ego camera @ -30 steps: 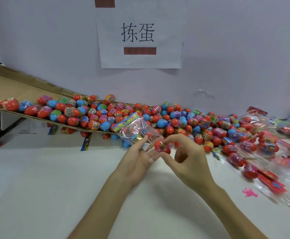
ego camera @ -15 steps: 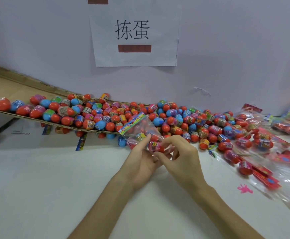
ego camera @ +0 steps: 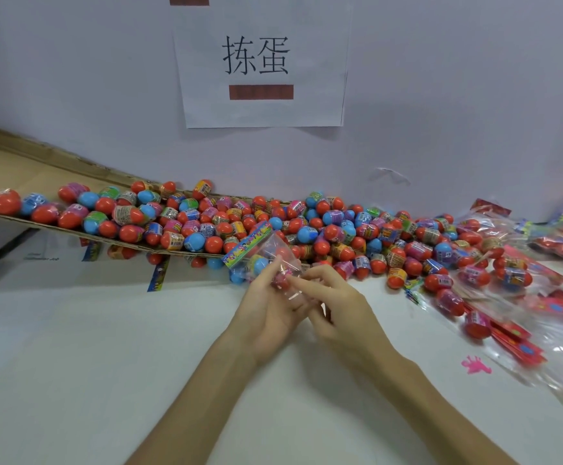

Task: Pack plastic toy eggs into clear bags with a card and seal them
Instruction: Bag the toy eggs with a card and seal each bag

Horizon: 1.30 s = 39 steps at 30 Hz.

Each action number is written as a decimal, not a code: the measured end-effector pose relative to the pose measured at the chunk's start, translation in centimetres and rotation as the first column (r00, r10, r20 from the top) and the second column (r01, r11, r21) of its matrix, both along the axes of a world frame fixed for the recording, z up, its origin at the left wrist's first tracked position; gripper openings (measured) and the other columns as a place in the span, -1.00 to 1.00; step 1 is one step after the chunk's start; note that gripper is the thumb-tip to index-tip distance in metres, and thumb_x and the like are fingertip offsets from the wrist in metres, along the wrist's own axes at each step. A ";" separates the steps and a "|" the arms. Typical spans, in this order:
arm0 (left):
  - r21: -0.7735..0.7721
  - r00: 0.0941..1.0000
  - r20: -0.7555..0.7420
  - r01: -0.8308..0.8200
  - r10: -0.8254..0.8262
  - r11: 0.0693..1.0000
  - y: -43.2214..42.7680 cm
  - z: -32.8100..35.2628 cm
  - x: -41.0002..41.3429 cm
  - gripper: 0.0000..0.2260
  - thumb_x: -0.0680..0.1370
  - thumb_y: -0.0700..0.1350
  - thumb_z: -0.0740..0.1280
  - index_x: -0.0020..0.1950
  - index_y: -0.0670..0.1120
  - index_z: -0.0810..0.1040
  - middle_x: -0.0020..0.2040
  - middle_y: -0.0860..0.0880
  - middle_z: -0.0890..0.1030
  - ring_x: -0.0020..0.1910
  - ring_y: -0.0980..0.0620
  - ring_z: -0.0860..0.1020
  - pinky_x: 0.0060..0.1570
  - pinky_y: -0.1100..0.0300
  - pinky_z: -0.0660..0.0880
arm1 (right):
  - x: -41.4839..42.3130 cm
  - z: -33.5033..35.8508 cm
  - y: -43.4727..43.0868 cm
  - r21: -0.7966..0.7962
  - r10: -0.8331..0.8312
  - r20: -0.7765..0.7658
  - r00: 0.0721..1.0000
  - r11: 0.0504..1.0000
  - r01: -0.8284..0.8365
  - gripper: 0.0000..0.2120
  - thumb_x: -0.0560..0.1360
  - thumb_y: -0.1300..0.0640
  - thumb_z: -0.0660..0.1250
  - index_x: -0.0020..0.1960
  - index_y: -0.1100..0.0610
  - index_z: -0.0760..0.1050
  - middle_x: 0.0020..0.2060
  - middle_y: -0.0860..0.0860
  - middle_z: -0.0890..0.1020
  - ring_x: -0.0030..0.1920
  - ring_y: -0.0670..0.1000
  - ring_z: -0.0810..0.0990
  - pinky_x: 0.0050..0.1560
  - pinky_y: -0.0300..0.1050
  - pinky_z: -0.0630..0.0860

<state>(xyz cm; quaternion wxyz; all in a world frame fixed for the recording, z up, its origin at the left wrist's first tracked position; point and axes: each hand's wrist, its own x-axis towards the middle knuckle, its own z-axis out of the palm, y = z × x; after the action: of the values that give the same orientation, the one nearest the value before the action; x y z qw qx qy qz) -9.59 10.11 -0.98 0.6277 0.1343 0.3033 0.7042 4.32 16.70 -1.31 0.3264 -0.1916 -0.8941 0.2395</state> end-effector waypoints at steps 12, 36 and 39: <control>-0.061 0.998 -0.032 0.044 -0.046 0.997 0.1 0.1 0.6 -0.52 0.71 0.14 0.15 0.17 -0.17 0.72 0.37 -0.22 0.60 0.29 -0.20 0.58 0.22 -0.08 0.55 | 0.1 0.1 0.1 -0.159 -0.044 0.097 0.994 0.986 0.060 -0.37 0.51 0.24 0.23 0.48 -0.26 0.40 -0.02 -0.18 0.40 -0.06 -0.05 0.54 -0.04 -0.01 0.57; -0.122 0.994 -0.039 -0.109 0.105 0.987 -0.2 1.1 0.5 -0.58 0.72 0.06 0.16 0.43 -0.19 0.48 0.25 -0.23 0.67 0.23 -0.20 0.66 0.21 -0.07 0.54 | 5.6 5.5 5.0 -0.285 -0.007 0.214 0.977 0.956 0.070 -0.89 0.47 -0.12 0.48 -0.03 -0.18 0.61 -0.11 -0.17 0.64 -0.21 -0.08 0.59 -0.22 -0.12 0.57; -0.124 0.993 -0.044 -0.110 0.106 0.986 -0.3 1.2 0.5 -0.58 0.72 0.06 0.15 0.46 -0.18 0.46 0.24 -0.22 0.68 0.23 -0.19 0.66 0.20 -0.06 0.54 | 5.2 4.5 4.2 -0.318 0.120 0.474 0.872 0.947 0.042 -0.66 0.36 -0.32 0.51 0.07 -0.26 0.59 -0.02 -0.22 0.62 -0.14 -0.14 0.60 -0.13 -0.18 0.60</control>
<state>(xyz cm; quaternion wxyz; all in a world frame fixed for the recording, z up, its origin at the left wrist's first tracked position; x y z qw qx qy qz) -9.14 9.82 0.21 0.5901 0.0907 0.3655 0.7141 9.56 20.88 3.19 0.0505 -0.2775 -0.9005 0.3311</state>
